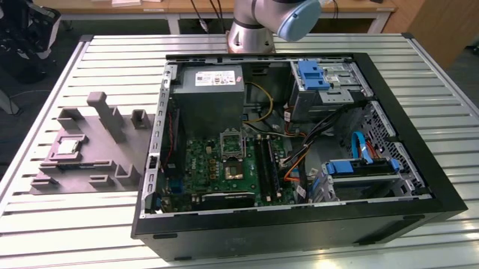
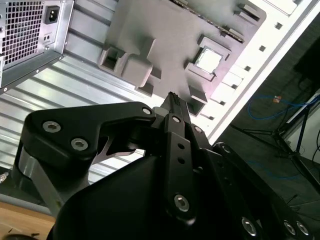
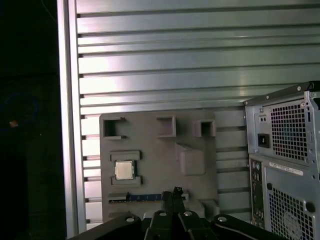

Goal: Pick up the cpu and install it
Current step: 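Reach for the cpu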

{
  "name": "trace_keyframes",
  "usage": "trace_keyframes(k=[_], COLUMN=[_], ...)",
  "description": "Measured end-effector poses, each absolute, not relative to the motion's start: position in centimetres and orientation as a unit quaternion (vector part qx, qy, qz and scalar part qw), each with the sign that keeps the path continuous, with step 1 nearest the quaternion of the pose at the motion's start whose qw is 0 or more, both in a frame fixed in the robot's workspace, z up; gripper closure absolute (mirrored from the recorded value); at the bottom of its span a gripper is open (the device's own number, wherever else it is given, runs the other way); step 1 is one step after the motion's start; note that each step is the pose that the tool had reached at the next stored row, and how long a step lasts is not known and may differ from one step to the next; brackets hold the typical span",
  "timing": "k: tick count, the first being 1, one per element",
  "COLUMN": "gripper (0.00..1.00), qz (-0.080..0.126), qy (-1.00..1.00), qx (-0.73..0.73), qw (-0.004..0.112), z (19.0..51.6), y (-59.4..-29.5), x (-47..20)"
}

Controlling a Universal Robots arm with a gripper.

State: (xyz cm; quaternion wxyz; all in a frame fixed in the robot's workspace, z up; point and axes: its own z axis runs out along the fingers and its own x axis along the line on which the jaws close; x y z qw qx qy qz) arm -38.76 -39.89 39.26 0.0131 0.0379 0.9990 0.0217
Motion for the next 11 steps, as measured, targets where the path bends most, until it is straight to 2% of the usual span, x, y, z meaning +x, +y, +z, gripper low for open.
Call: trace_keyframes(k=[11], gripper=[0.89], qz=[0.022], qy=[0.999], qx=[0.038], qw=[0.013], z=[39.26], y=[-39.9], x=[-39.67])
